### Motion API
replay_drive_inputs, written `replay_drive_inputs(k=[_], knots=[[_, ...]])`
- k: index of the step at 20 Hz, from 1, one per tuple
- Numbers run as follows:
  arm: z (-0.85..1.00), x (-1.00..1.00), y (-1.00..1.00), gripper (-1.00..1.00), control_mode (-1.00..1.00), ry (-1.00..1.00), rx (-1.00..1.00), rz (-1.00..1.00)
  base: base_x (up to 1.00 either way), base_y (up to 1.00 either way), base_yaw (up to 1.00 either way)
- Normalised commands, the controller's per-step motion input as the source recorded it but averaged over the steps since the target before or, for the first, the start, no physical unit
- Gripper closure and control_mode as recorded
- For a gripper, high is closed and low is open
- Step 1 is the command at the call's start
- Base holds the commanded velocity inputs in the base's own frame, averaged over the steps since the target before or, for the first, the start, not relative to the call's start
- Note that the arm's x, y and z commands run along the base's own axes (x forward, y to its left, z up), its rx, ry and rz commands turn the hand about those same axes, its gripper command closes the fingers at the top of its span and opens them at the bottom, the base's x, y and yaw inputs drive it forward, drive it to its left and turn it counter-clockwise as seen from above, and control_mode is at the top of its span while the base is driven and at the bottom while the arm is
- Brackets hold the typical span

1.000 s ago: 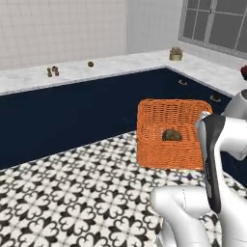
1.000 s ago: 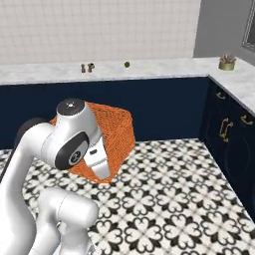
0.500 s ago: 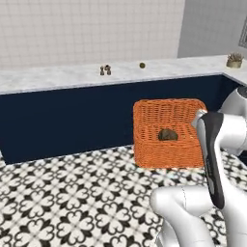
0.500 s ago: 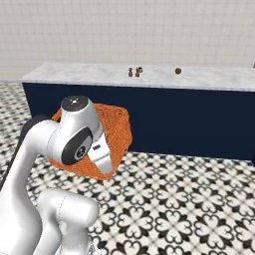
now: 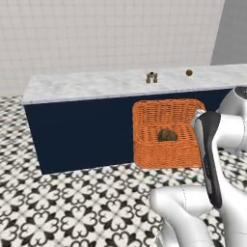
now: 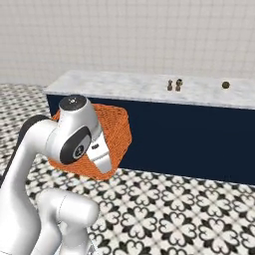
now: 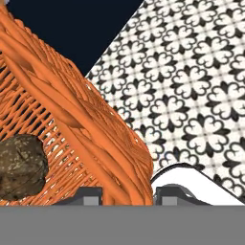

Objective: Open the cabinet, pick up the bread from the cabinet and place it in the basket. Then move the basket to the dining counter.

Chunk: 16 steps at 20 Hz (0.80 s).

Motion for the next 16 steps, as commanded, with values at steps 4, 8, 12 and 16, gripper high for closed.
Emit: replay_drive_inputs(k=[4,8,12,16], knots=[[0.00,0.00,0.00,1.00,1.00,0.00,0.00,0.00,0.94,0.81,0.13],[0.00,0.00,0.00,1.00,1.00,0.00,0.00,0.00,0.93,0.14,0.06],[0.00,0.00,0.00,1.00,1.00,0.00,0.00,0.00,0.83,0.19,0.00],[0.00,0.00,0.00,1.00,1.00,0.00,0.00,0.00,0.70,0.48,-0.11]])
